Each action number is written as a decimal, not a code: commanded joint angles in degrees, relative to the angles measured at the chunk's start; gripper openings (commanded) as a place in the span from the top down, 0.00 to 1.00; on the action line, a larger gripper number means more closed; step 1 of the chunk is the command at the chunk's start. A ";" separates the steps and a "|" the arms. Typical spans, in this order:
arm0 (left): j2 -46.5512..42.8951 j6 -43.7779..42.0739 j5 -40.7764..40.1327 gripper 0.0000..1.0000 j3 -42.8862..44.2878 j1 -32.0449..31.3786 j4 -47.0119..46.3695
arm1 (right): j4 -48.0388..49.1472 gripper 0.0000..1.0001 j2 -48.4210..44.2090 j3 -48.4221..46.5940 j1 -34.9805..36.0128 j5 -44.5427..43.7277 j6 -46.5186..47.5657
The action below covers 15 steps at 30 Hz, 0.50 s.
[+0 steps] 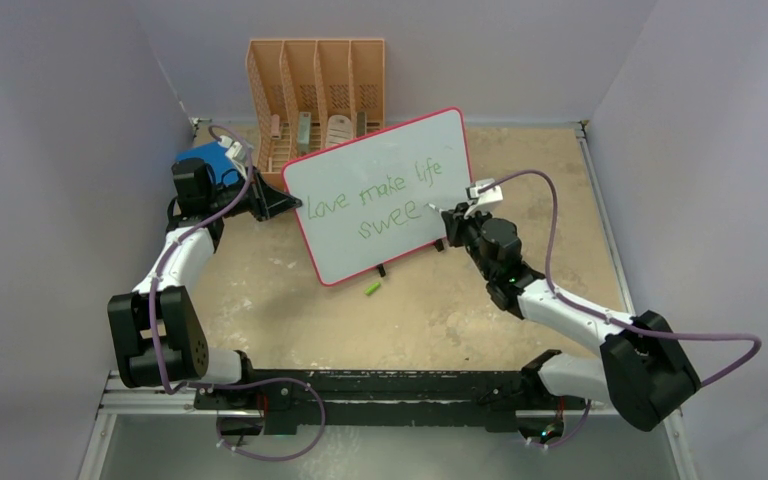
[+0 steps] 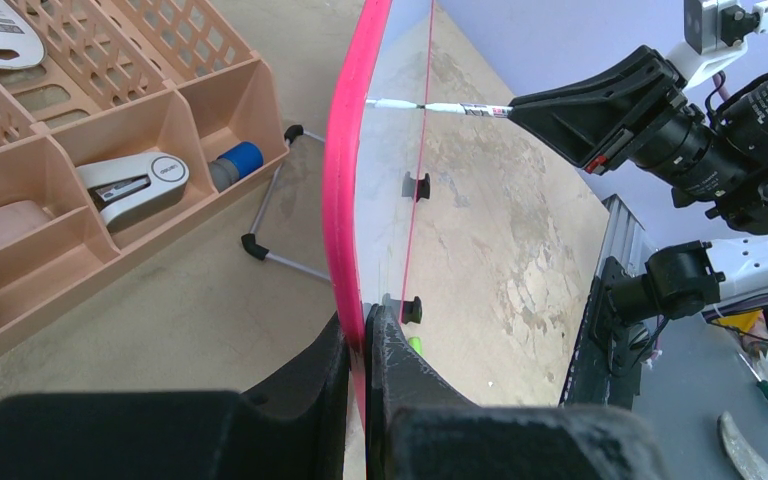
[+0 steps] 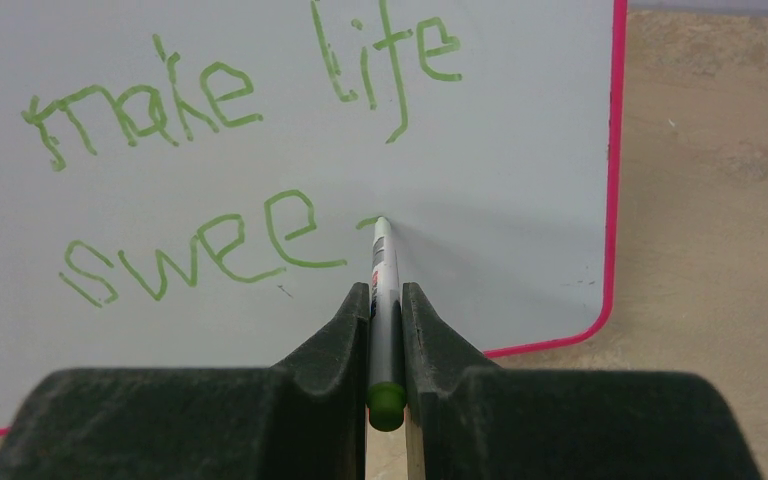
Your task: Write a sentence on the whiteboard
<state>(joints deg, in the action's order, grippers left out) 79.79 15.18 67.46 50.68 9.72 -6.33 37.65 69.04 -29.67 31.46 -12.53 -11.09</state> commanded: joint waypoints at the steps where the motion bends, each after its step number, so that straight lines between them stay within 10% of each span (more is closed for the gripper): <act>1: -1.76 -3.14 -0.93 1.00 1.58 0.04 -2.37 | 2.16 1.00 0.06 -2.24 -0.85 -2.31 0.85; 15: -1.74 -3.22 -1.03 1.00 1.63 0.05 -2.27 | 3.16 1.00 -3.63 -1.77 -1.05 0.90 1.09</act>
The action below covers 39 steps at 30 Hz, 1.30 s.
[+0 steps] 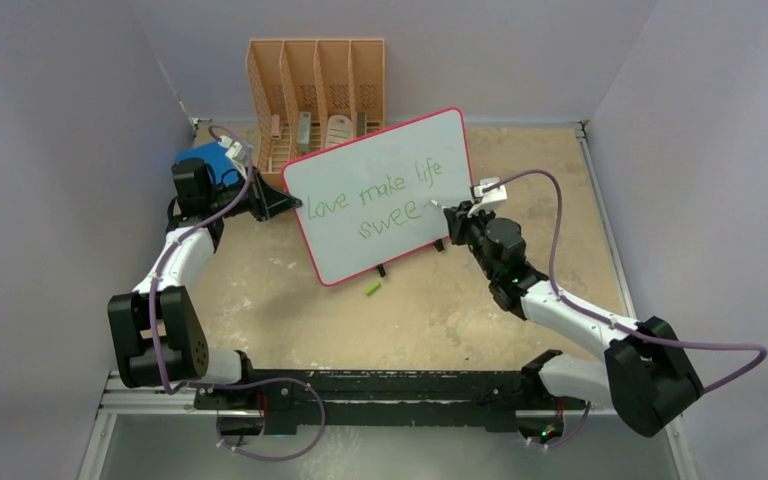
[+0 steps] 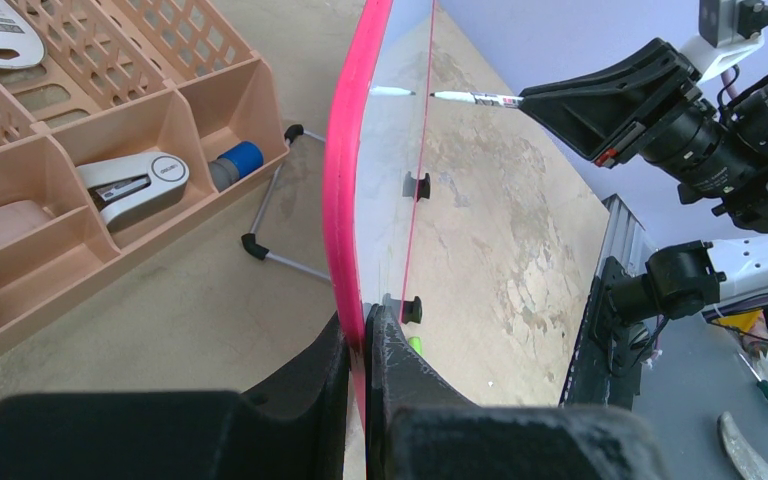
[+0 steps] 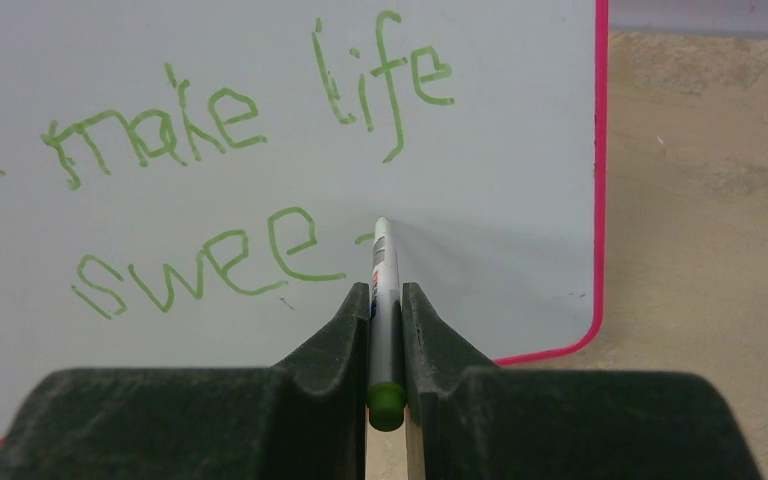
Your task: Write a sentence on the whiteboard
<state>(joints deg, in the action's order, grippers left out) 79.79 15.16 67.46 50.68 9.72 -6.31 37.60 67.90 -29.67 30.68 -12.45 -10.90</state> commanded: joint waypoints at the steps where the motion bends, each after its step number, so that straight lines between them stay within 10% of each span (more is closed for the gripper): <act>1: -1.69 -3.20 -1.09 1.00 1.62 0.09 -2.29 | 3.32 1.00 -2.53 -1.94 -0.25 1.13 0.88; 39: -1.67 -3.20 -1.08 1.00 1.75 0.08 -2.20 | -0.85 1.00 0.49 -2.95 -0.27 2.85 0.57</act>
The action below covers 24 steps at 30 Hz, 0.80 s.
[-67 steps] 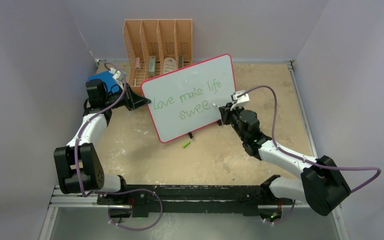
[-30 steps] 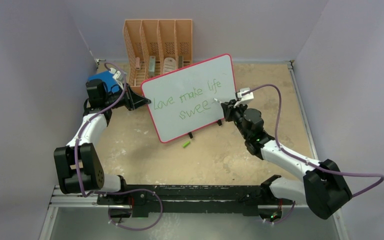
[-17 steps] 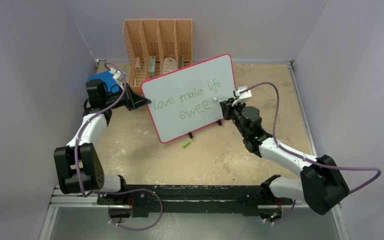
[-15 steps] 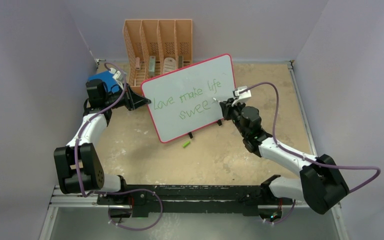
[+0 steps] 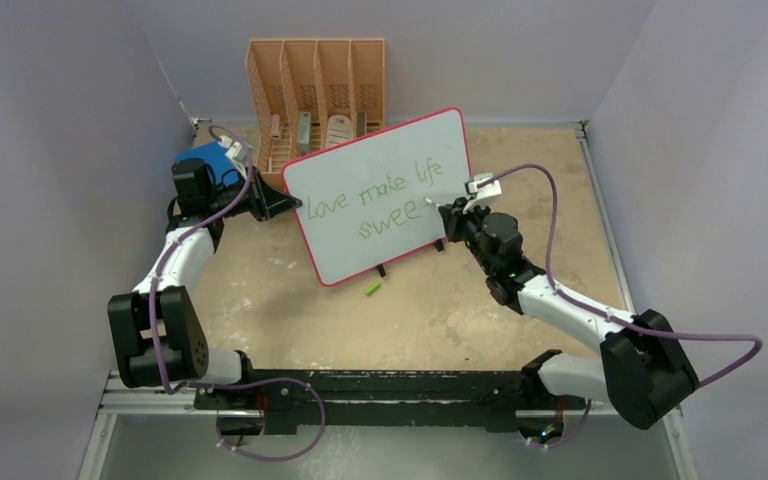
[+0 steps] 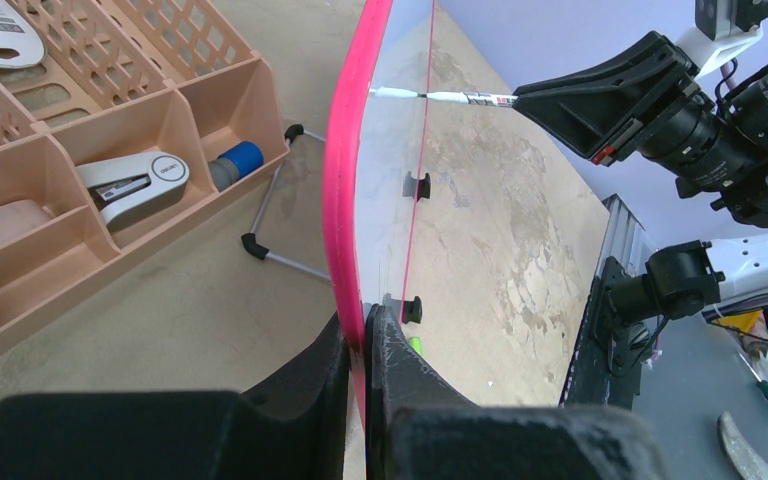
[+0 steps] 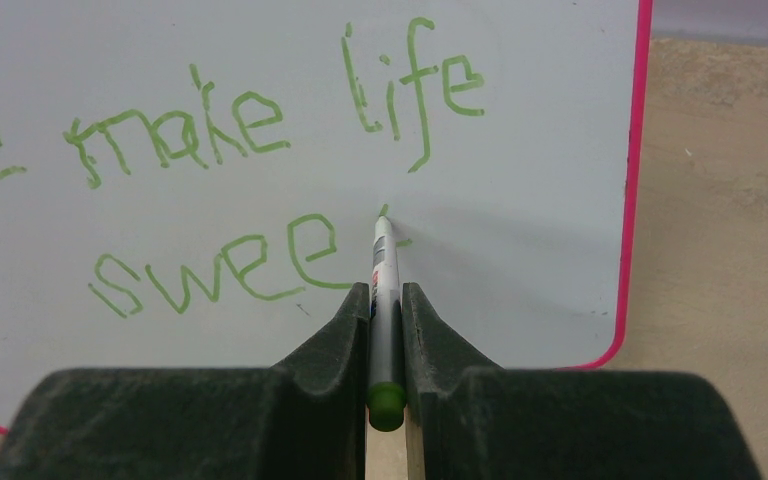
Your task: Write a sentence on the whiteboard
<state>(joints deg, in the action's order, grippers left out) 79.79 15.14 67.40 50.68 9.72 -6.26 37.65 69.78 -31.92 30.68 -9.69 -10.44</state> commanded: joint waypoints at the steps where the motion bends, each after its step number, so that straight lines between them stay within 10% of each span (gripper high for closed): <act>1: -1.66 -3.13 -1.04 1.00 1.72 0.09 -2.25 | -1.11 1.00 -1.61 -0.61 -0.24 -0.34 0.10; 24: -1.75 -3.09 -0.92 1.00 1.84 0.05 -2.21 | -3.90 1.00 -3.12 1.98 -0.27 -1.99 -0.15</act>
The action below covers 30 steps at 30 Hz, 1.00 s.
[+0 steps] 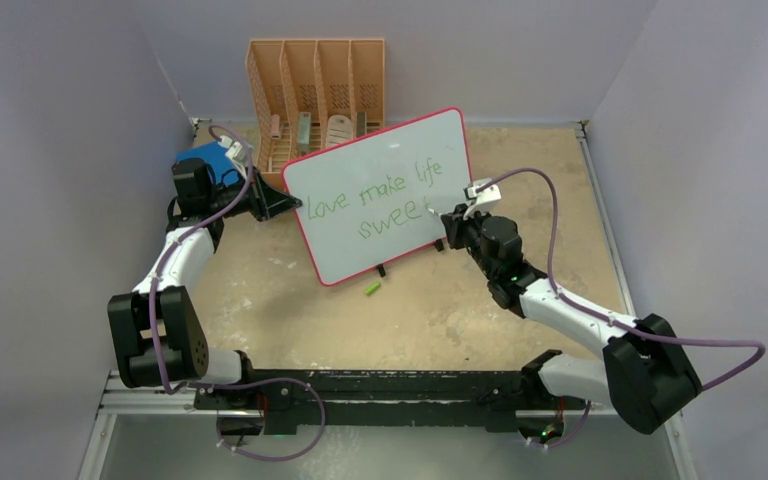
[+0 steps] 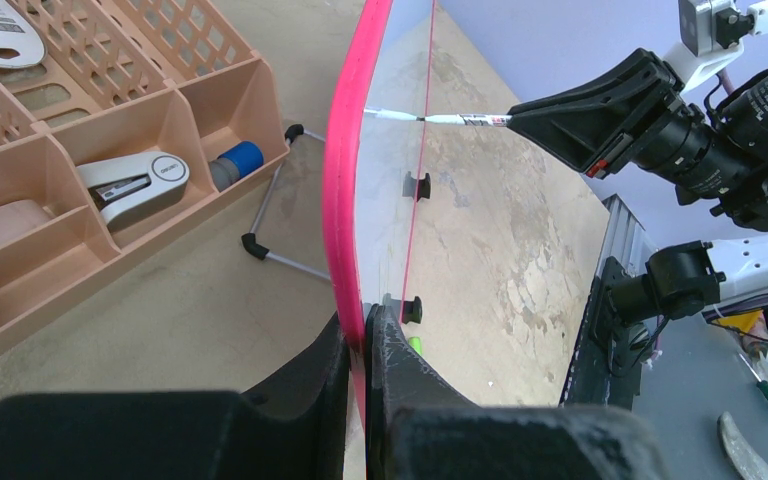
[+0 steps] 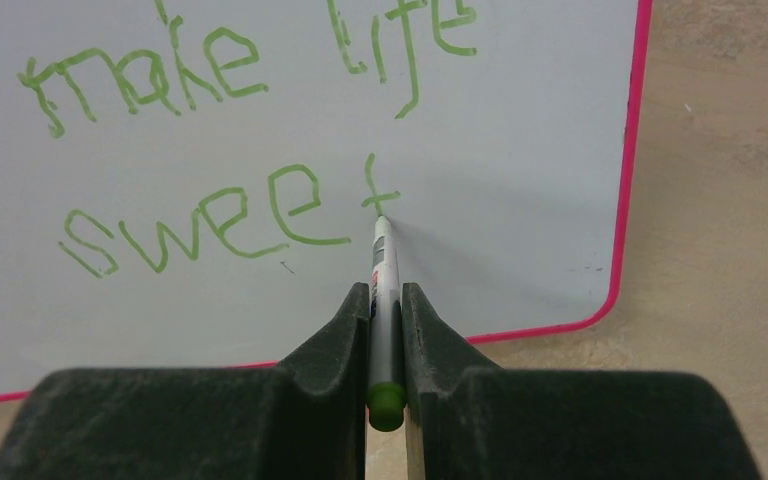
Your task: Write a sentence on the whiteboard
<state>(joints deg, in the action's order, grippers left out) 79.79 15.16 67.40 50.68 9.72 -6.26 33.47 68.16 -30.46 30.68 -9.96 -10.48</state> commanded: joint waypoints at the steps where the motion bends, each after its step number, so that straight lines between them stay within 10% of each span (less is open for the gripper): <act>1: -1.74 -3.12 -0.90 1.00 1.81 0.06 -2.21 | 0.28 1.00 -1.51 0.61 -0.27 -1.80 -0.15; 30: -1.53 -3.20 -1.12 1.00 1.98 0.06 -1.87 | 1.90 1.00 -1.99 0.07 -0.27 -5.85 -1.49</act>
<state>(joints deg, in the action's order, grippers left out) 79.79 15.14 67.40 50.68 9.72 -6.22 32.51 67.75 -29.76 30.68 -14.48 -11.57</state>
